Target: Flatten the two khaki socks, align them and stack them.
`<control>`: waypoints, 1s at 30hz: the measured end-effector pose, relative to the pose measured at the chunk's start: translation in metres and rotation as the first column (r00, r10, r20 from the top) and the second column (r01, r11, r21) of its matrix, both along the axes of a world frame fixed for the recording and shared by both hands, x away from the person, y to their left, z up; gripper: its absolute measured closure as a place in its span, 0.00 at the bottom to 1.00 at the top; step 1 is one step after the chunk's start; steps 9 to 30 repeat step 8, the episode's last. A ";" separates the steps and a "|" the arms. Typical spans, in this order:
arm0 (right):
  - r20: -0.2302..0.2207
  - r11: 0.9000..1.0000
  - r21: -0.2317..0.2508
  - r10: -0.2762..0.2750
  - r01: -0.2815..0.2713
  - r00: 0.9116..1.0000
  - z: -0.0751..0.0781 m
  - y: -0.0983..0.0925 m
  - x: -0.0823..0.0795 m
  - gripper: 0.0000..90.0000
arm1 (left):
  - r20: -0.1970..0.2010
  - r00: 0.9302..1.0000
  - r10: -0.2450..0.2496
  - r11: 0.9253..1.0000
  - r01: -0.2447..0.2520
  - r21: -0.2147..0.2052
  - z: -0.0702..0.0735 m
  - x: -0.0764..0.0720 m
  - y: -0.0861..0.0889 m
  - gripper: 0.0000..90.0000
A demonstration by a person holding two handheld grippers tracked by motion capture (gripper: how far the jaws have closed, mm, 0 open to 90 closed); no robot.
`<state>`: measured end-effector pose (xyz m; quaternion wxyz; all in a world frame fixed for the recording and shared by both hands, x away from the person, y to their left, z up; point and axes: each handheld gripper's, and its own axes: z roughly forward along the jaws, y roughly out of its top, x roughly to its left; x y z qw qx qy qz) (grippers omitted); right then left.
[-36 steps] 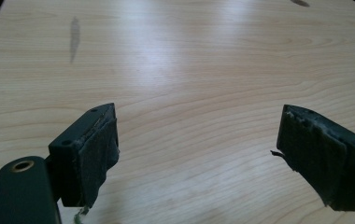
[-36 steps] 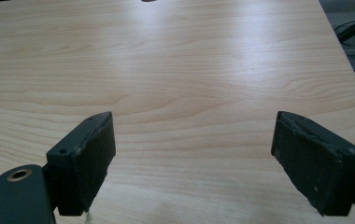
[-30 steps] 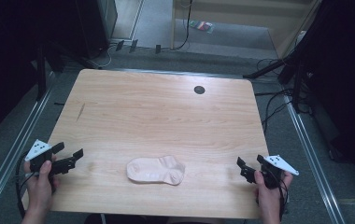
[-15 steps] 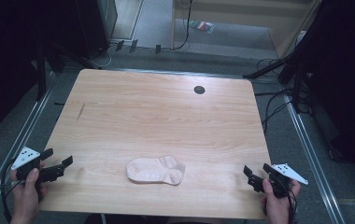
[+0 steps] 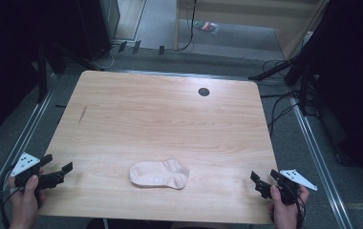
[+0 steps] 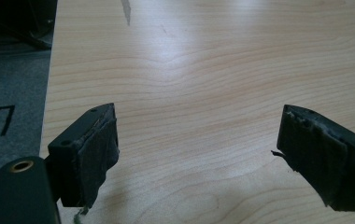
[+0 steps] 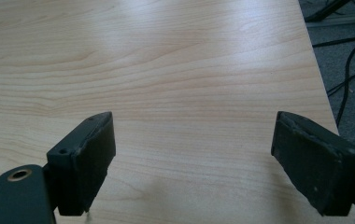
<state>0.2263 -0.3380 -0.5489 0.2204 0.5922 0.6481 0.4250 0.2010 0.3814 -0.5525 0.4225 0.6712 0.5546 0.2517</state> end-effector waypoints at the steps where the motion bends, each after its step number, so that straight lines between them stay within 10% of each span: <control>1: -0.003 1.000 -0.001 0.001 -0.001 1.000 0.000 0.000 0.000 0.15 | -0.004 1.000 0.002 1.000 -0.002 -0.011 0.000 0.000 0.001 0.15; 30: -0.003 1.000 0.004 0.011 -0.011 1.000 0.000 0.000 0.000 0.16 | -0.017 1.000 0.007 1.000 -0.007 -0.008 0.000 0.002 0.001 0.15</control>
